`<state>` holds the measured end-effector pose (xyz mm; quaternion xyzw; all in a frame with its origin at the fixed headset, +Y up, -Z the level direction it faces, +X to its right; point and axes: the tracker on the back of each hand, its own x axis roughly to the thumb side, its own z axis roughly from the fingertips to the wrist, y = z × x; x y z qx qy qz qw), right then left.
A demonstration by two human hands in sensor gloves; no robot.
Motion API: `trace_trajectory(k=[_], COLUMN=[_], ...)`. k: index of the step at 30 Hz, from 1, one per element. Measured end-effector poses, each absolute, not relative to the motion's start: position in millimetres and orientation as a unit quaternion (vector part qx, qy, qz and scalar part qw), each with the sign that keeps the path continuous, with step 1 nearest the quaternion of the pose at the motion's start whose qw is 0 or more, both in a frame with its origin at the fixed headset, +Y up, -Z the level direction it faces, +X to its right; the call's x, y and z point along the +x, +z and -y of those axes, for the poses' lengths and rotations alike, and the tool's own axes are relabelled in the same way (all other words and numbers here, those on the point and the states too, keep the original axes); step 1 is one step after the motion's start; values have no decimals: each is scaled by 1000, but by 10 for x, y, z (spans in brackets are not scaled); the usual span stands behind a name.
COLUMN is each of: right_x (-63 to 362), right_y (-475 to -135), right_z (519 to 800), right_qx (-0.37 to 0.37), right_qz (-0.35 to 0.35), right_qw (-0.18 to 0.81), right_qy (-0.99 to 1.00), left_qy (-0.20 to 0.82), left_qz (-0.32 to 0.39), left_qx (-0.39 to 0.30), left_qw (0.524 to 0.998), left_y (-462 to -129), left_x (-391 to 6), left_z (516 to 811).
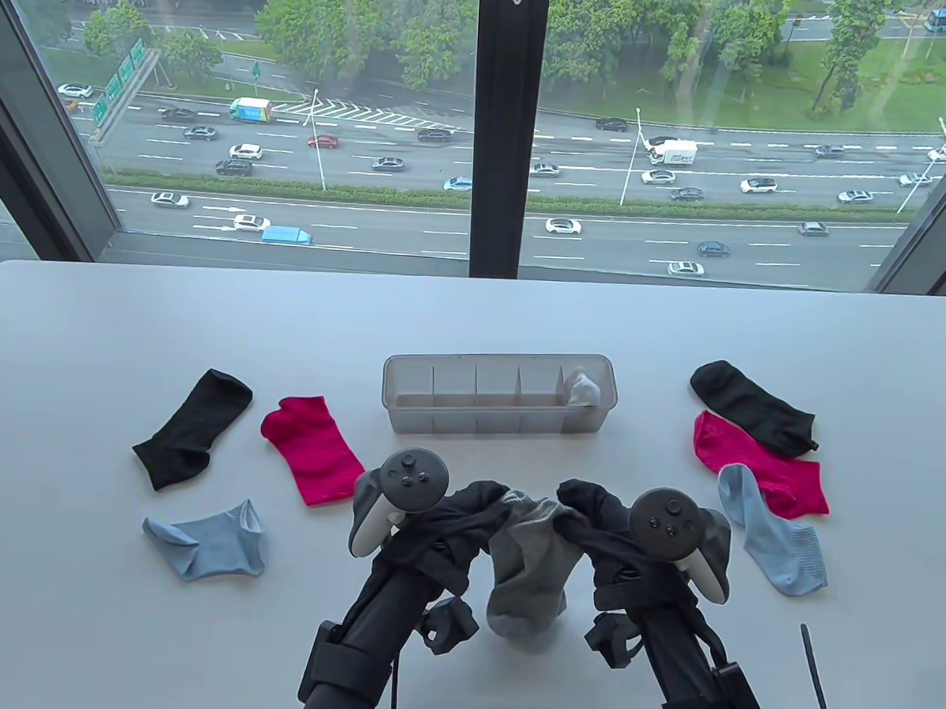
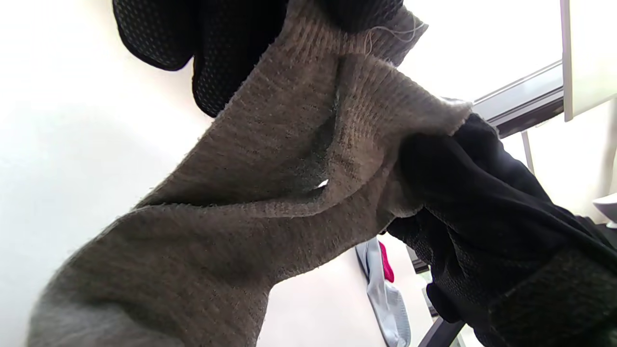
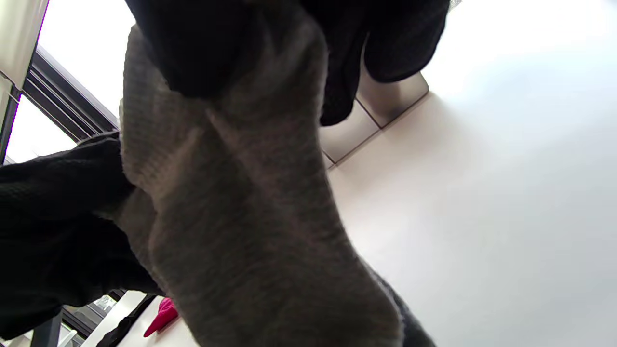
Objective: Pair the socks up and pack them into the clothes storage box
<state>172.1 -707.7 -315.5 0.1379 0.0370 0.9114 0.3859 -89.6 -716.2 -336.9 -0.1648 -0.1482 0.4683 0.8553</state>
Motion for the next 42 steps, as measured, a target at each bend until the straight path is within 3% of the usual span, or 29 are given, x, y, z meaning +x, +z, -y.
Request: trace_trajectory(k=[4,9,14,16,18,19,24,28,31,35,38,42], right_x=[1668,1616,1590,1561,1542,1552,1722,1773,1775,1780,1760,1897], right_y=[-3141,-3090,-3056,-3045,-3042,-3043,-3067,-3103,-3131,-3125,-3088,-3022], right_z=[6984,6928,6911,6910,6896,6882,6763,6859,6907,6882,6763,6555], right_qx=[202,164,151,149,154,154,168,204,166,167,187,241], right_qz=[-97,-20,8,11,10,15,9,-75,-54,-35,-31,-64], right_qw=[427,414,396,397,385,378,367,386,412,378,376,494], right_qy=[876,895,906,906,910,913,915,896,894,910,907,833], left_qy=[499,524,532,483,418,409,387,343,326,272,330,495], left_qz=[173,245,278,270,224,213,207,232,228,216,246,317], left_qx=[-170,-211,-235,-223,-146,-119,-72,-79,-78,-66,-91,-205], left_qw=[832,788,764,802,868,880,896,907,914,935,907,783], left_y=[-3357,-3314,-3262,-3234,-3206,-3195,-3139,-3107,-3100,-3115,-3145,-3206], left_x=[-879,-726,-660,-620,-611,-619,-621,-549,-534,-558,-583,-685], left_z=[7136,7048,7019,6978,6892,6866,6722,6712,6722,6743,6709,6639])
